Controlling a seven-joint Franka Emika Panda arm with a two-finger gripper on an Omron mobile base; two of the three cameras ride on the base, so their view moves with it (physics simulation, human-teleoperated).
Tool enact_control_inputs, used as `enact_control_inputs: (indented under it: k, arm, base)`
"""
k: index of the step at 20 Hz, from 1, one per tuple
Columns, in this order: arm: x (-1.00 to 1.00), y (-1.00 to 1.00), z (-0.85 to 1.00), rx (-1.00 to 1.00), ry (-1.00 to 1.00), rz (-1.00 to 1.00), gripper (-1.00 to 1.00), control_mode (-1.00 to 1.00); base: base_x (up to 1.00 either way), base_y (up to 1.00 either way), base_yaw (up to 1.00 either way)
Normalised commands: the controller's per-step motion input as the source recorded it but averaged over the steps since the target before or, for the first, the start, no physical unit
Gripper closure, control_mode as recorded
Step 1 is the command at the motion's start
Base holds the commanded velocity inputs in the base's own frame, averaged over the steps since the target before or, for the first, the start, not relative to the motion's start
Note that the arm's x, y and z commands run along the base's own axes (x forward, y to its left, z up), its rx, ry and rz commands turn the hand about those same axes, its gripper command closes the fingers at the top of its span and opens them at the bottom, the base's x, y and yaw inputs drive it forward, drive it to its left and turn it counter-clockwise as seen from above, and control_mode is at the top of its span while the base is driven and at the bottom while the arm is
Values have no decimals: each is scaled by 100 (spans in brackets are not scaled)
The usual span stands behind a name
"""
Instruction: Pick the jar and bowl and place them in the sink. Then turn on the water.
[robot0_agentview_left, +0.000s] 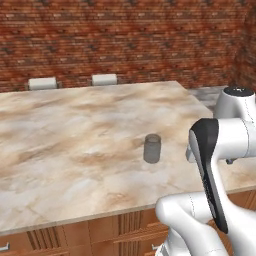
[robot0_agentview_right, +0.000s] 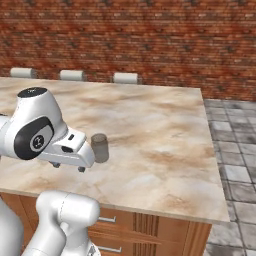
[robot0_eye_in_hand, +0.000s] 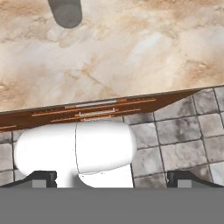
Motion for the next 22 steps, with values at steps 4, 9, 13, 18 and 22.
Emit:
enact_control_inputs:
  k: [4, 9, 13, 18, 22]
  arm:
    - [0, 0, 0, 0, 0, 0, -100, 100]
    - [0, 0, 0, 0, 0, 0, -100, 100]
    - [26, 0, 0, 0, 0, 0, -100, -100]
    - [58, 0, 0, 4, 0, 0, -100, -100]
    - [47, 0, 0, 8, 0, 0, -100, -100]
  base:
    - [43, -1, 0]
    - [33, 0, 0]
    - [21, 0, 0]
    - [0, 0, 0]
    - [0, 0, 0]
